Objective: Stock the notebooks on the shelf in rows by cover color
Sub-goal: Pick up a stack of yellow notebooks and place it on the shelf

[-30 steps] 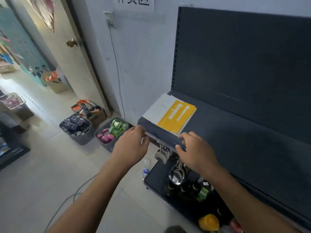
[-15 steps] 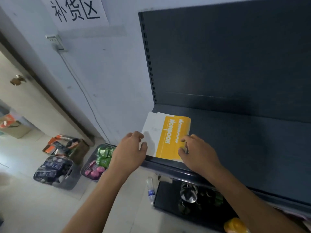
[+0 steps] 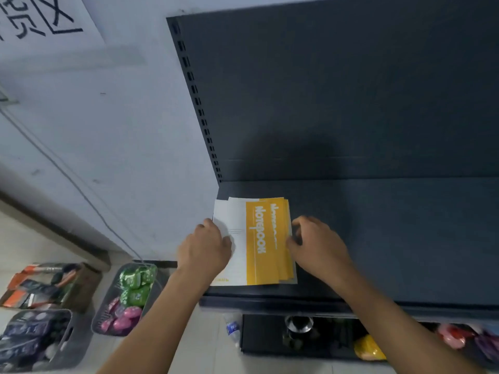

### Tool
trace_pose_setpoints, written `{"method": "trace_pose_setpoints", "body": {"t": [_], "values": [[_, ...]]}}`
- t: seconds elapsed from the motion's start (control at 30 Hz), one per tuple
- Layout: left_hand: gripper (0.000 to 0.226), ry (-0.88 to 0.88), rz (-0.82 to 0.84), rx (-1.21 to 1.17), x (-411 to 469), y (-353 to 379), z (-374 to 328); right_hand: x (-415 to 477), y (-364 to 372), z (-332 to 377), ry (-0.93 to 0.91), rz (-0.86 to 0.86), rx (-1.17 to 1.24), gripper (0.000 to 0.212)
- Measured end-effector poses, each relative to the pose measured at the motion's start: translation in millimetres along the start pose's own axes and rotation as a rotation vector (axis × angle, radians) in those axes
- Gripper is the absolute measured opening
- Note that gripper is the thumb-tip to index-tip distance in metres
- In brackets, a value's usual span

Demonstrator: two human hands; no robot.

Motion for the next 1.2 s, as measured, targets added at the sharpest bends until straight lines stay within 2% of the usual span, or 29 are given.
{"method": "trace_pose_setpoints", "body": {"t": [0.23,0.37,0.6,0.77,1.0,1.1,1.2], "values": [[0.036,0.081,0.032,-0.04,25,3,0,14,29,15,0.175,0.061,0.023,0.027],[0.031,0.127,0.02,-0.127,28,4,-2,13,35,25,0.201,0.002,-0.056,0.031],[0.031,0.071,0.046,-0.23,30,12,3,2,42,34,0.152,-0.058,-0.105,0.027],[0.023,0.021,0.129,-0.341,32,15,6,7,40,29,0.184,-0.028,-0.025,0.031],[0.025,0.003,0.148,-0.366,29,18,5,0,40,28,0.184,-0.025,0.009,0.029],[0.022,-0.012,0.134,-0.359,25,15,6,2,39,26,0.232,0.022,0.097,0.032],[0.022,-0.029,0.132,-0.37,22,14,9,4,37,23,0.236,0.037,0.195,0.012]]}}
Point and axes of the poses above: each hand's wrist, its own x-axis towards the middle knuckle, its own y-axis out of the palm, z = x × y, the point moved 4 cm from there along x, towards the middle knuckle, and after that the axes turned 4 degrees about y, right-handed, at the moved point
